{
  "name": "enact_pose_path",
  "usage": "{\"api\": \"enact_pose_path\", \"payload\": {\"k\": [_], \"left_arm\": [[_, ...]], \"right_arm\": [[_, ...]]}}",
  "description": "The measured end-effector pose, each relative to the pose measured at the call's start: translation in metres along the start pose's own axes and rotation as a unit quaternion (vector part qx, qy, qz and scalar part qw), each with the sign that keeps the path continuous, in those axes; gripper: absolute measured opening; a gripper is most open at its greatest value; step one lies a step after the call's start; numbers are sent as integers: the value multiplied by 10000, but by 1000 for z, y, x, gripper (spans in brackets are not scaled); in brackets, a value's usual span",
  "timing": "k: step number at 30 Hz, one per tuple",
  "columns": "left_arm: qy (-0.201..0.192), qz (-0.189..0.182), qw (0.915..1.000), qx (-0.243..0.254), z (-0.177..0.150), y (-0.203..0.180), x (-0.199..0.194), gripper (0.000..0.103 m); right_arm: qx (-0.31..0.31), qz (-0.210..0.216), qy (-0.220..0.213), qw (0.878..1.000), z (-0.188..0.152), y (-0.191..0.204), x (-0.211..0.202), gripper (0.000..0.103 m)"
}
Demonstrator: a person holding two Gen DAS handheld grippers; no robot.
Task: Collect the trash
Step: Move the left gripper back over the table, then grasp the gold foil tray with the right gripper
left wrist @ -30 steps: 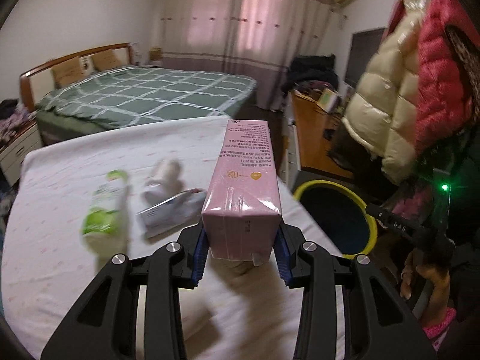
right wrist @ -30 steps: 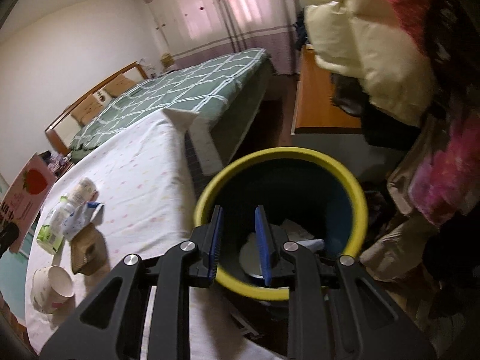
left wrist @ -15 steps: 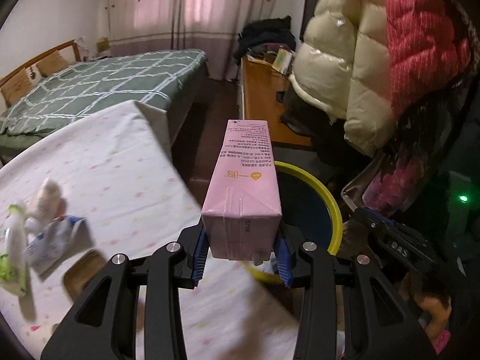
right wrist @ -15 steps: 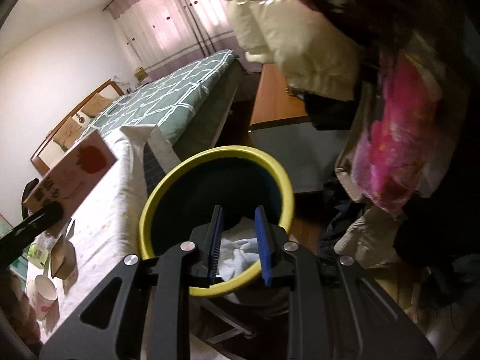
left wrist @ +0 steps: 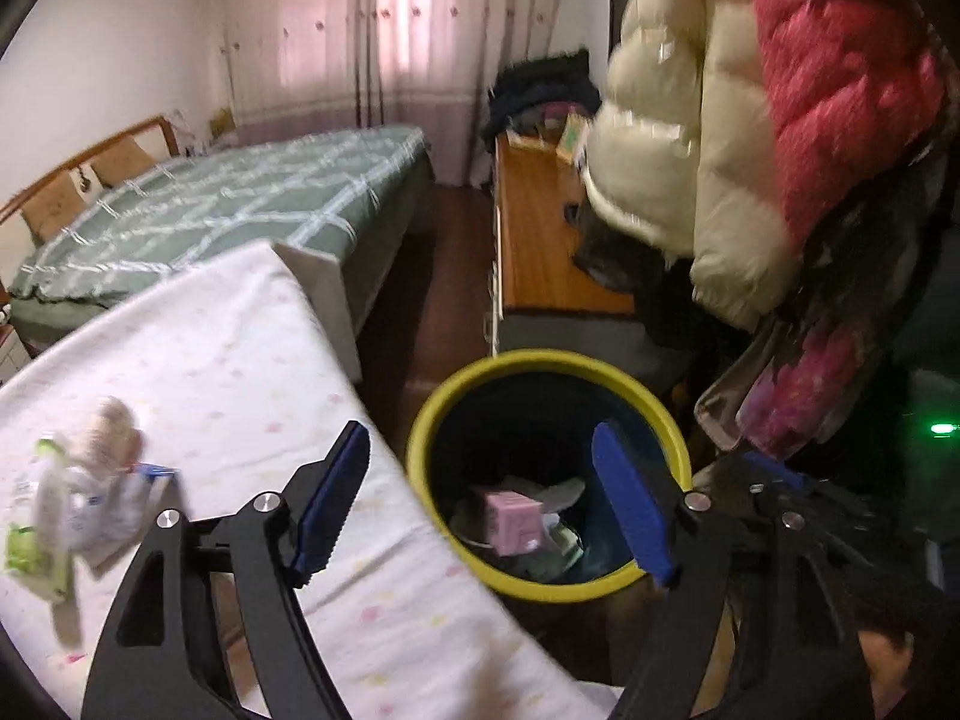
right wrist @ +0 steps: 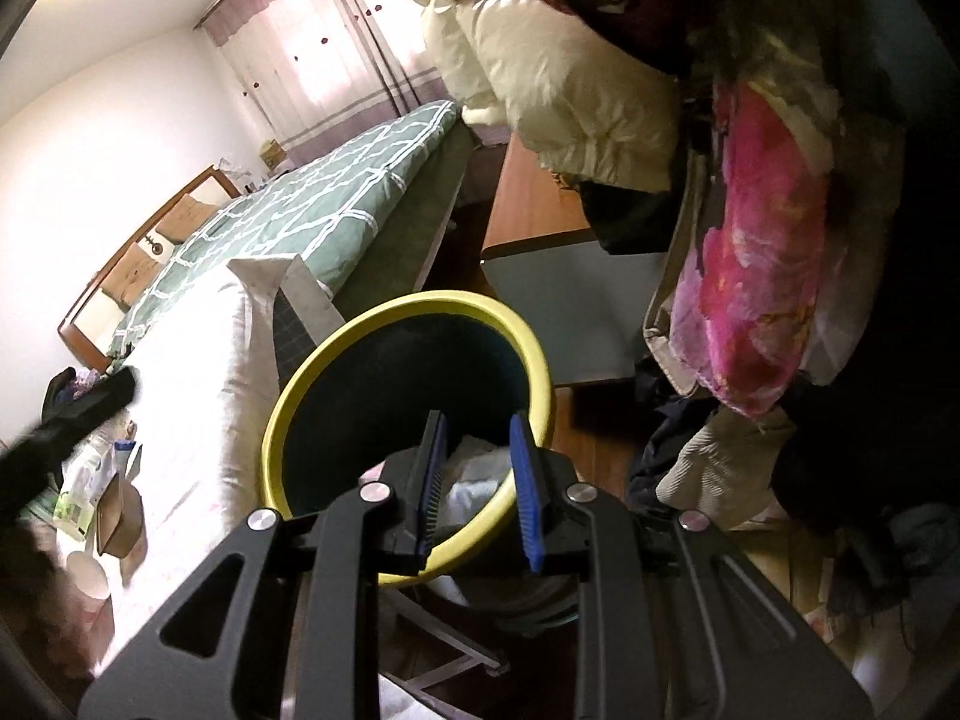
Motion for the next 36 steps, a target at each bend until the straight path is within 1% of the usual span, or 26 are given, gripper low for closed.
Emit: {"api": "enact_pose_path", "payload": {"k": [1, 3, 5, 7, 8, 12, 15, 18, 20, 25, 28, 31, 34, 36], "left_arm": [[-148, 67, 9999, -36, -1, 7, -18, 82], [-298, 192, 9994, -63, -3, 17, -40, 89], [-457, 371, 9981, -172, -10, 34, -68, 93], [-553, 540, 9964, -347, -21, 53, -91, 95], [-582, 649, 9952, -438, -27, 64, -102, 98], [-628, 1145, 9885, -766, -57, 107, -140, 98], [-572, 1511, 9807, -1105, -86, 143, -162, 98], [-522, 1817, 9704, -1502, -117, 179, -185, 98], [-517, 2082, 9604, -1778, -141, 205, -203, 98], [-552, 2559, 9390, -2231, -185, 251, -242, 98], [-588, 2708, 9297, -2429, -205, 268, -257, 98], [-600, 2758, 9251, -2541, -219, 281, -266, 98], [-584, 2731, 9252, -2568, -227, 288, -267, 98], [-564, 2706, 9259, -2575, -226, 284, -265, 98]], "right_arm": [[-34, 24, 21, 10000, -2, 4, 1, 21], [-95, 62, 50, 9999, -5, 12, 2, 22], [-196, 109, 95, 9997, -10, 22, 3, 22], [-293, 146, 130, 9994, -14, 31, 4, 22], [-353, 171, 146, 9991, -17, 37, 5, 22], [-567, 258, 193, 9979, -27, 61, 5, 26], [-761, 328, 256, 9962, -39, 84, 5, 26], [-1007, 407, 337, 9935, -52, 111, 6, 26], [-1192, 482, 410, 9908, -62, 132, 8, 26], [-1660, 721, 642, 9814, -92, 184, 13, 26], [-1945, 866, 780, 9740, -111, 214, 16, 26], [-2198, 971, 858, 9669, -125, 240, 17, 27], [-2421, 1158, 954, 9586, -137, 273, 21, 27], [-2534, 1222, 999, 9544, -142, 288, 25, 27]]}}
Point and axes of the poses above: each gripper's, at about its wrist camera, not at the fingertips, and x roughly the way its jaws point, y to its left, z to its top, the point moved 6 cm from there along x, roughly the way its jaws point, and after that the axes turned 11 degrees about x, right-handed, at the moved point
